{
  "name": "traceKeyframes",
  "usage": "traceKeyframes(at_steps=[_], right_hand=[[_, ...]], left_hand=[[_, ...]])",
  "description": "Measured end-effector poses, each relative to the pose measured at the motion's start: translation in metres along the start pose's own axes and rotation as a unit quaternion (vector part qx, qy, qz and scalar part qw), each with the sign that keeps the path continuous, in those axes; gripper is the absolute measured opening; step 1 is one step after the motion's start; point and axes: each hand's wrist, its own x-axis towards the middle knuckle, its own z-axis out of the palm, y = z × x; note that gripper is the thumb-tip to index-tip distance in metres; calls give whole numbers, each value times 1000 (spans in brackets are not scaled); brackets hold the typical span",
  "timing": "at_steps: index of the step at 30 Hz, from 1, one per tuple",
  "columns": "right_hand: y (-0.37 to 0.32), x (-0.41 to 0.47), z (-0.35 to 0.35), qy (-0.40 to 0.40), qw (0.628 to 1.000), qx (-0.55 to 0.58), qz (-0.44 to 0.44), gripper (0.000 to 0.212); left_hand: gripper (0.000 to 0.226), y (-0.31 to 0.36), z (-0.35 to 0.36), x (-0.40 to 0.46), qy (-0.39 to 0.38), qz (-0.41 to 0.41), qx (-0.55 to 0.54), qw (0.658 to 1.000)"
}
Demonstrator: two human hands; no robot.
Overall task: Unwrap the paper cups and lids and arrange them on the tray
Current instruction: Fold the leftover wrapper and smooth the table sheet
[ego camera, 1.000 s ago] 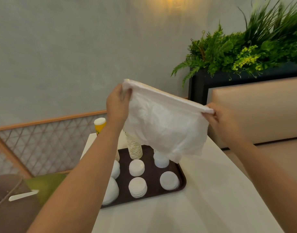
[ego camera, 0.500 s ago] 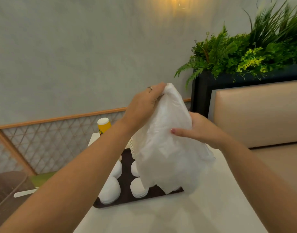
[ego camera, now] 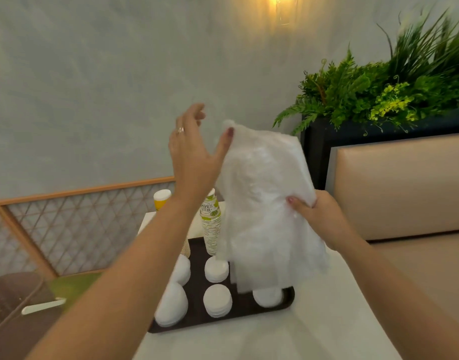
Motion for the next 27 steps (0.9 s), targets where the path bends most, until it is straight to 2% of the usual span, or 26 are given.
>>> traceKeyframes(at_steps=[1,3,5,6,9,12,14,16,19,22,24,25,27], right_hand=[[-2,0,1,14,1000,22,-2,31],[-7,0,3,17,998,64,3,32],[-12,-1,4,-1,994,106,8,31],[-14,-1,4,-15,992,124,10,32],[-20,-3,2,-70,982,173,16,22],[-23,-5,-1,-120,972,197,31,13],[-24,-6,-2,-145,965,216,37,15],[-25,-6,-5,-149,958,241,48,16],[-25,-7,-9,-149,949,272,54,18],[-25,-8,-12,-149,949,276,46,18],[-24,-8,-11,-134,953,268,37,15],[-24,-7,-11,-121,957,263,31,15],[-21,-6,-11,-92,964,248,13,19]], left_hand=[[87,10,1,-13,-12,-65,-58,996],[121,20,10,-40,-93,-190,-137,968],[138,19,22,-61,-181,-302,-183,918],[139,15,25,-68,-208,-325,-194,902],[123,0,28,-73,-249,-320,-233,884],[108,-12,26,-67,-321,-334,-282,840],[110,-15,25,-64,-362,-346,-320,804],[112,-16,23,-64,-393,-367,-354,765],[102,-20,26,-68,-430,-367,-390,727],[91,-20,31,-72,-428,-394,-440,684],[73,-16,34,-72,-410,-426,-476,651],[58,-15,35,-71,-396,-445,-480,644],[36,-10,36,-68,-355,-477,-450,667]])
